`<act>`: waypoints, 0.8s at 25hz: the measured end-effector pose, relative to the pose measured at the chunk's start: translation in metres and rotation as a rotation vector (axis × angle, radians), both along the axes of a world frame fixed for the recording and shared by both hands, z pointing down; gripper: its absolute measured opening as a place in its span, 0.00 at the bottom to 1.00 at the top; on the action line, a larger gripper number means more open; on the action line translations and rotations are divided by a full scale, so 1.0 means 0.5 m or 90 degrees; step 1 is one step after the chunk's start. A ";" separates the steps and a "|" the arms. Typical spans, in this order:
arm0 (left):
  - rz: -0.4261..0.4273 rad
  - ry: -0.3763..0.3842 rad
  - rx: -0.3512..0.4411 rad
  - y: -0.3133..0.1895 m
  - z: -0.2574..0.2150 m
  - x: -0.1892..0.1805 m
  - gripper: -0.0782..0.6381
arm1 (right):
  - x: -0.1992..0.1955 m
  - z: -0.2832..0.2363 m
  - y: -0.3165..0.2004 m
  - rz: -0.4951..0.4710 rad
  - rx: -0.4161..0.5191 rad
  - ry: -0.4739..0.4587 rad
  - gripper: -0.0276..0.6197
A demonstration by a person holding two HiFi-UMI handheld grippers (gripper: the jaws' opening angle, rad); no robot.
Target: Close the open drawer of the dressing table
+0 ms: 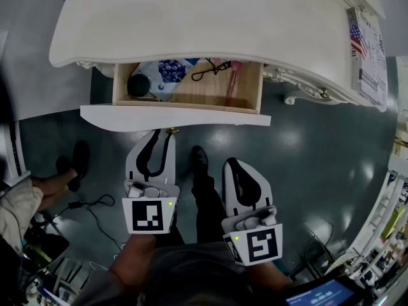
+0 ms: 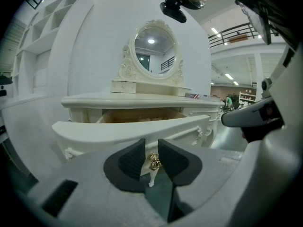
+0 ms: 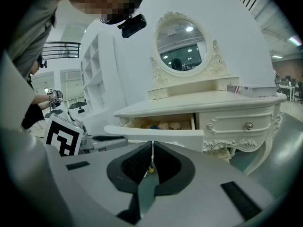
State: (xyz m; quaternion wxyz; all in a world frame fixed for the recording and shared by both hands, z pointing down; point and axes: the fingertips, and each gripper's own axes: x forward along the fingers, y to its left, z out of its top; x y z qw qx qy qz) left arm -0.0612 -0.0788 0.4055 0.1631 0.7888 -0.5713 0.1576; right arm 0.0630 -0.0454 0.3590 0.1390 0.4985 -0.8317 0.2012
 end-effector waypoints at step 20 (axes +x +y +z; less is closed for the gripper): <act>-0.002 -0.009 0.011 -0.045 -0.001 0.003 0.24 | 0.025 0.005 -0.022 0.008 -0.006 0.004 0.07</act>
